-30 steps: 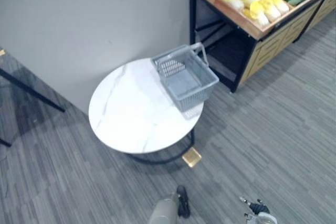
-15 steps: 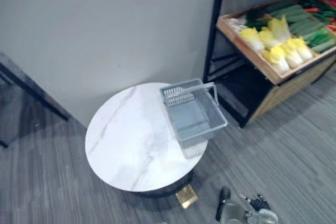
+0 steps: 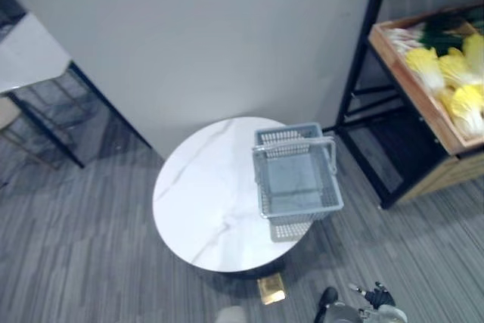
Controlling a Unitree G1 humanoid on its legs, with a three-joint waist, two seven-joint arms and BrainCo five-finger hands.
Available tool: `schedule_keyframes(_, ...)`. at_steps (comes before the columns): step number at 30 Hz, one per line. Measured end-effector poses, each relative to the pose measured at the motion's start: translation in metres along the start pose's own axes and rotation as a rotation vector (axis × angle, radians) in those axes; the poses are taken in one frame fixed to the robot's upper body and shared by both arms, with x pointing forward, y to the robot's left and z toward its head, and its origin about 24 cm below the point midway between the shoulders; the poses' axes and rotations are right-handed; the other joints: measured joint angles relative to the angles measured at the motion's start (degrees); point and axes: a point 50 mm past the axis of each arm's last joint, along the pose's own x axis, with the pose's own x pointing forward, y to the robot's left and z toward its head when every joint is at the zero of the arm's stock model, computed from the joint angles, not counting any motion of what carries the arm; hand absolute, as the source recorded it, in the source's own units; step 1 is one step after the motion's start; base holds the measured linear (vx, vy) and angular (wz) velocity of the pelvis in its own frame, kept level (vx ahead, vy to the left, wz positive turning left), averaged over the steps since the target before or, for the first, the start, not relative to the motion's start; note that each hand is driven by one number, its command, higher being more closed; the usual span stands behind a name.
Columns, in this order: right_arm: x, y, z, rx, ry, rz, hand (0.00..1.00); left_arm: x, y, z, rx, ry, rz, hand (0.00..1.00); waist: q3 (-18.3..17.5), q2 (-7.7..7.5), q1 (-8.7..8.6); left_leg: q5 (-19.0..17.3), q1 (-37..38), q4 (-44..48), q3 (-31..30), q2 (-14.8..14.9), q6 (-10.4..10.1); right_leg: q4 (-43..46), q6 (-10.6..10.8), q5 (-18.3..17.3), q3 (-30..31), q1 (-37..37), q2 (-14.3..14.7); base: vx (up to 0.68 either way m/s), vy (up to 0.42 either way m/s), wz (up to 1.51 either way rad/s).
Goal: Pick vegetable in the basket
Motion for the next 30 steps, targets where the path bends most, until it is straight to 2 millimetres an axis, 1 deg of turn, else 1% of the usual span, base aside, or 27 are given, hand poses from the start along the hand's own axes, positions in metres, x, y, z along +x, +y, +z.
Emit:
schedule_keyframes(1, 0.001, -0.003, 0.007, 0.000, -0.028, -0.010, 0.00, 0.000, -0.001, 0.000, -0.001, 0.001, 0.003, 0.00, 0.1, 0.39, -0.30, -0.6, -0.1, -1.4, 1.8, 0.3, 0.1, -0.3, -0.2, 0.1, -1.0, 0.3, 0.0, 0.04, -0.002, 0.70)
schedule_keyframes(2, 0.002, -0.009, 0.025, -0.015, -0.103, -0.030, 0.00, -0.001, -0.002, 0.001, 0.003, -0.003, 0.007, 0.00, 0.2, 0.75, -0.41, -1.4, -0.8, -5.4, 4.2, 0.4, 0.0, -0.4, 0.0, -0.1, -2.2, 0.2, 0.0, 0.04, 0.043, 0.56)
schedule_keyframes(3, 0.001, -0.015, 0.045, -0.045, -0.185, -0.059, 0.00, -0.001, -0.002, 0.001, 0.008, -0.005, 0.009, 0.00, 0.2, 0.76, -0.23, -1.3, -1.4, -9.6, 5.1, 0.2, 0.1, -0.4, 0.1, -0.1, -2.8, -0.4, 0.0, 0.03, 0.073, 0.41)
schedule_keyframes(4, 0.000, -0.020, 0.056, -0.067, -0.234, -0.078, 0.00, -0.001, -0.002, 0.001, 0.009, -0.005, 0.012, 0.00, 0.1, 0.84, -0.18, -0.8, -1.7, -11.8, 5.0, 0.1, 0.1, -0.2, 0.2, 0.0, -2.8, -0.8, 0.2, 0.02, 0.112, 0.08)
schedule_keyframes(5, -0.002, -0.032, 0.080, -0.123, -0.329, -0.120, 0.00, -0.001, -0.002, -0.002, 0.023, 0.001, 0.019, 0.00, 0.1, 1.36, -0.01, 1.5, -2.1, -15.1, 4.9, -0.1, 0.8, -0.2, 0.7, 0.3, -2.6, -1.5, 0.8, 0.03, 0.167, -0.22)
schedule_keyframes(6, -0.005, -0.044, 0.107, -0.186, -0.427, -0.163, 0.00, -0.002, -0.004, -0.006, 0.036, 0.013, 0.018, 0.00, 0.0, 2.18, 0.05, 1.1, -1.8, -16.7, 5.6, 0.2, 1.0, -0.4, 1.5, 0.8, -1.8, -1.8, 1.9, 0.05, 0.190, -0.20)
schedule_keyframes(7, -0.007, -0.050, 0.118, -0.228, -0.467, -0.188, 0.00, -0.002, -0.003, -0.006, 0.043, 0.012, 0.021, 0.00, -0.2, 2.38, -0.09, 0.3, -1.6, -17.9, 5.2, -0.1, 1.0, -0.8, 2.0, 1.2, -1.8, -1.9, 2.0, 0.07, 0.221, 0.02)
schedule_keyframes(8, -0.014, -0.061, 0.140, -0.309, -0.552, -0.240, 0.00, -0.002, -0.002, -0.002, 0.066, -0.006, 0.023, 0.00, -0.3, 2.52, -0.64, -0.6, -1.5, -20.5, 4.9, -0.8, 1.3, -1.4, 2.8, 1.8, -0.9, -2.4, 2.1, 0.07, 0.201, 0.27)
schedule_keyframes(9, -0.021, -0.070, 0.163, -0.396, -0.634, -0.284, 0.00, 0.000, 0.000, 0.006, 0.099, -0.041, 0.029, 0.00, 0.4, 1.28, -0.65, 0.0, -1.6, -21.6, 5.0, -2.0, 1.9, -1.4, 3.2, 2.7, 1.9, -3.7, 1.7, 0.06, 0.183, 0.26)
schedule_keyframes(10, -0.025, -0.073, 0.176, -0.444, -0.679, -0.304, 0.00, 0.000, 0.001, 0.007, 0.115, -0.050, 0.031, 0.00, 0.6, 0.84, -0.60, 0.1, -1.8, -21.9, 5.1, -2.7, 2.1, -1.5, 3.2, 3.2, 2.7, -4.2, 1.5, 0.04, 0.151, 0.03)
schedule_keyframes(11, -0.036, -0.074, 0.203, -0.517, -0.780, -0.333, 0.00, 0.000, 0.003, 0.008, 0.138, -0.057, 0.034, 0.00, 0.7, 0.38, -0.32, 0.2, -1.9, -22.2, 5.3, -3.9, 2.2, -1.6, 3.4, 3.8, 3.8, -4.9, 0.6, 0.04, 0.135, -0.12)
schedule_keyframes(12, -0.049, -0.070, 0.231, -0.570, -0.888, -0.352, 0.00, 0.000, 0.002, 0.008, 0.155, -0.061, 0.033, 0.00, 0.9, 0.44, -0.22, 0.2, -2.0, -22.3, 5.4, -4.7, 2.2, -1.7, 3.7, 4.3, 4.4, -5.4, -0.1, 0.03, 0.124, -0.16)
schedule_keyframes(13, -0.056, -0.066, 0.243, -0.597, -0.939, -0.360, 0.00, 0.000, 0.002, 0.008, 0.161, -0.064, 0.031, 0.00, 1.0, 0.55, -0.21, 0.2, -2.0, -22.5, 5.4, -5.1, 2.2, -1.7, 3.9, 4.4, 4.6, -5.6, -0.3, 0.02, 0.091, -0.11)
schedule_keyframes(14, -0.069, -0.057, 0.266, -0.640, -1.038, -0.367, 0.00, 0.000, 0.001, 0.010, 0.176, -0.076, 0.029, 0.00, 1.4, 0.87, -0.15, 0.3, -2.0, -23.2, 5.4, -5.5, 2.4, -1.8, 3.9, 4.7, 4.9, -6.1, -0.5, 0.01, 0.056, -0.06)
schedule_keyframes(15, -0.081, -0.047, 0.283, -0.689, -1.120, -0.369, 0.00, 0.000, 0.002, 0.012, 0.193, -0.086, 0.033, 0.00, 1.9, 1.04, -0.01, 0.4, -2.3, -23.5, 5.4, -5.7, 2.6, -2.0, 3.9, 5.0, 4.9, -6.5, -0.4, -0.01, 0.046, -0.04)
schedule_keyframes(16, -0.083, -0.045, 0.285, -0.694, -1.130, -0.367, 0.00, 0.001, 0.002, 0.012, 0.195, -0.087, 0.034, 0.00, 1.9, 1.04, 0.04, 0.5, -2.5, -23.5, 5.4, -5.7, 2.6, -2.0, 3.8, 5.0, 4.9, -6.6, -0.4, 0.00, 0.000, 0.00)
schedule_keyframes(17, -0.095, -0.036, 0.299, -0.744, -1.206, -0.368, 0.00, 0.001, 0.003, 0.012, 0.205, -0.089, 0.037, 0.00, 2.0, 1.00, 0.51, 0.8, -3.5, -23.8, 5.3, -5.6, 2.8, -2.2, 3.6, 5.4, 4.8, -7.6, -0.1, 0.00, 0.000, 0.00)
schedule_keyframes(18, -0.103, -0.032, 0.309, -0.778, -1.254, -0.379, 0.00, 0.000, 0.002, 0.013, 0.206, -0.092, 0.034, 0.00, 2.4, 0.95, 0.89, 1.2, -4.0, -24.2, 5.1, -5.6, 3.0, -2.3, 3.5, 5.6, 4.6, -8.1, 0.0, 0.01, -0.017, 0.09)
schedule_keyframes(19, -0.116, -0.028, 0.325, -0.822, -1.320, -0.401, 0.00, 0.000, -0.001, 0.015, 0.206, -0.101, 0.028, 0.00, 3.8, 0.74, 1.27, 1.9, -3.9, -25.2, 4.7, -5.5, 3.1, -2.5, 3.3, 5.8, 4.3, -8.1, 0.3, 0.01, -0.017, 0.10)
schedule_keyframes(20, -0.122, -0.027, 0.332, -0.842, -1.345, -0.414, 0.00, 0.000, -0.001, 0.017, 0.205, -0.105, 0.027, 0.00, 4.4, 0.60, 1.40, 2.1, -4.0, -25.4, 4.6, -5.5, 3.2, -2.6, 3.2, 5.8, 4.2, -8.1, 0.4, -0.01, -0.015, 0.13)
schedule_keyframes(22, -0.146, -0.019, 0.361, -0.924, -1.452, -0.460, 0.00, 0.000, -0.001, 0.021, 0.198, -0.121, 0.031, 0.00, 5.6, -0.12, 1.44, 3.0, -5.5, -26.3, 3.5, -5.4, 3.2, -2.7, 3.0, 6.0, 3.7, -9.3, 0.6, -0.02, -0.011, 0.15)
schedule_keyframes(23, -0.153, -0.017, 0.368, -0.940, -1.478, -0.473, 0.00, 0.000, -0.002, 0.022, 0.196, -0.127, 0.031, 0.00, 5.8, -0.37, 1.48, 3.3, -6.1, -26.5, 3.4, -5.4, 3.2, -2.7, 2.8, 6.2, 3.6, -9.9, 0.7, -0.01, -0.008, 0.17)
schedule_keyframes(24, -0.164, -0.015, 0.384, -0.972, -1.510, -0.505, 0.00, 0.000, -0.003, 0.026, 0.192, -0.136, 0.034, 0.00, 6.9, -0.56, 1.57, 3.9, -6.5, -27.0, 3.0, -5.3, 3.2, -3.3, 2.6, 6.6, 3.5, -10.0, 1.0, 0.00, -0.008, 0.15)
schedule_keyframes(25, -0.168, -0.016, 0.390, -0.988, -1.515, -0.524, 0.00, 0.000, -0.004, 0.028, 0.190, -0.142, 0.035, 0.00, 7.3, -0.60, 1.64, 4.1, -6.9, -27.1, 2.6, -5.3, 3.3, -3.6, 2.6, 6.7, 3.4, -10.0, 1.1, 0.00, -0.008, 0.22)
schedule_keyframes(26, -0.173, -0.019, 0.399, -1.021, -1.516, -0.569, 0.00, -0.001, -0.005, 0.032, 0.185, -0.158, 0.042, 0.00, 8.0, -0.57, 2.17, 4.3, -7.3, -27.1, 2.0, -5.2, 3.2, -3.9, 2.6, 6.7, 3.2, -10.0, 1.3, 0.01, -0.014, 0.23)
schedule_keyframes(27, -0.175, -0.020, 0.404, -1.045, -1.513, -0.591, 0.00, -0.001, -0.005, 0.035, 0.182, -0.165, 0.049, 0.00, 8.2, -0.61, 2.84, 4.4, -7.8, -27.1, 1.6, -5.1, 3.2, -4.2, 2.6, 6.8, 2.9, -10.1, 1.5, 0.03, -0.012, 0.18)
schedule_keyframes(30, -0.175, -0.017, 0.410, -1.089, -1.505, -0.605, 0.00, -0.001, -0.006, 0.037, 0.153, -0.167, 0.051, 0.00, 8.8, -0.82, 3.88, 4.4, -8.0, -27.1, 1.2, -5.0, 3.2, -4.3, 2.5, 6.8, 3.5, -10.1, 1.6, 0.05, -0.003, 0.08)
